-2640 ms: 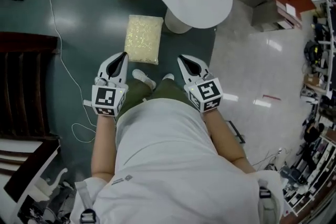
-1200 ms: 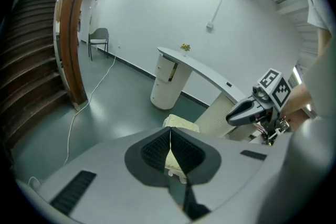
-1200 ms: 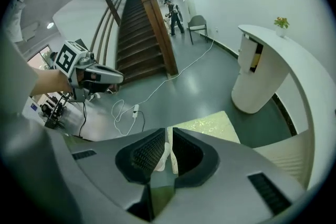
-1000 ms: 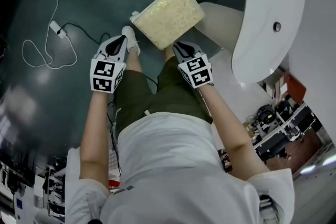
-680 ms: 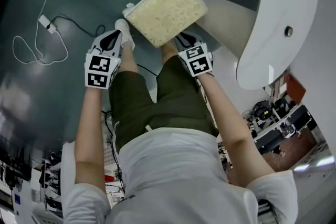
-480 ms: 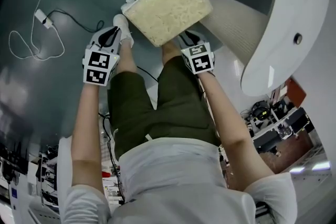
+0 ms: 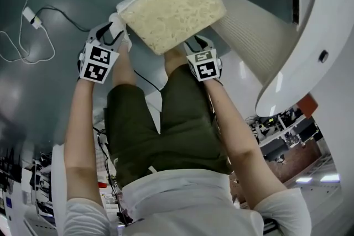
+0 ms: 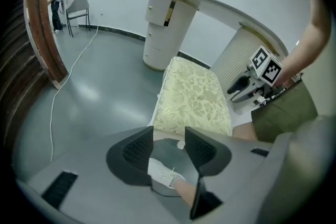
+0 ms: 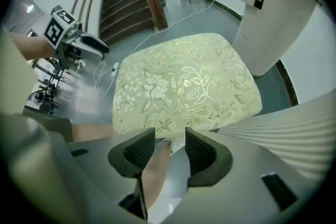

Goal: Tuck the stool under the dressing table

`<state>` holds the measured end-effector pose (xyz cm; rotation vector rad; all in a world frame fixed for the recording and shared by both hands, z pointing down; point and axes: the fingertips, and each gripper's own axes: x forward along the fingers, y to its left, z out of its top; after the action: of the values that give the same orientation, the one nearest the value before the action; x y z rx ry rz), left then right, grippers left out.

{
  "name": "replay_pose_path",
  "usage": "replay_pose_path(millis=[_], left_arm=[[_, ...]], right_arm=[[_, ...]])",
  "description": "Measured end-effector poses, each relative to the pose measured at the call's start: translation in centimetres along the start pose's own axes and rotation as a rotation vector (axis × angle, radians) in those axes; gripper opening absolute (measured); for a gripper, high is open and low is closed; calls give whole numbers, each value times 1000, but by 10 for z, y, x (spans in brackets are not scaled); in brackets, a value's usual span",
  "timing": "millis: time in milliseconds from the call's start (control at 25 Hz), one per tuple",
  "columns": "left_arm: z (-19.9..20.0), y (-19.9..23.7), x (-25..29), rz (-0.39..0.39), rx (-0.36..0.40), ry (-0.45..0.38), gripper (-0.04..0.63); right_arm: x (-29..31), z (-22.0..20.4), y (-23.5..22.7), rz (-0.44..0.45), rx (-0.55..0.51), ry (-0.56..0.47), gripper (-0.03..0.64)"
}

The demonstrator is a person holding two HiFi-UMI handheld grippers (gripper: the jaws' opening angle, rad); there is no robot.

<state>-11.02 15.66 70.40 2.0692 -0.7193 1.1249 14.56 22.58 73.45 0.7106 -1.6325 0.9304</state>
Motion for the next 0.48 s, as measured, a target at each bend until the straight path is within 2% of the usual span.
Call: replay_pose_path(millis=[240,480], left_arm=[[-23,7,35,33,47,83,230],[-13,13,56,13,48,75,232]], right_arm=[[21,-9,-10,-21,-60,42,188],[26,-6,-11,-30,-42,31,194]])
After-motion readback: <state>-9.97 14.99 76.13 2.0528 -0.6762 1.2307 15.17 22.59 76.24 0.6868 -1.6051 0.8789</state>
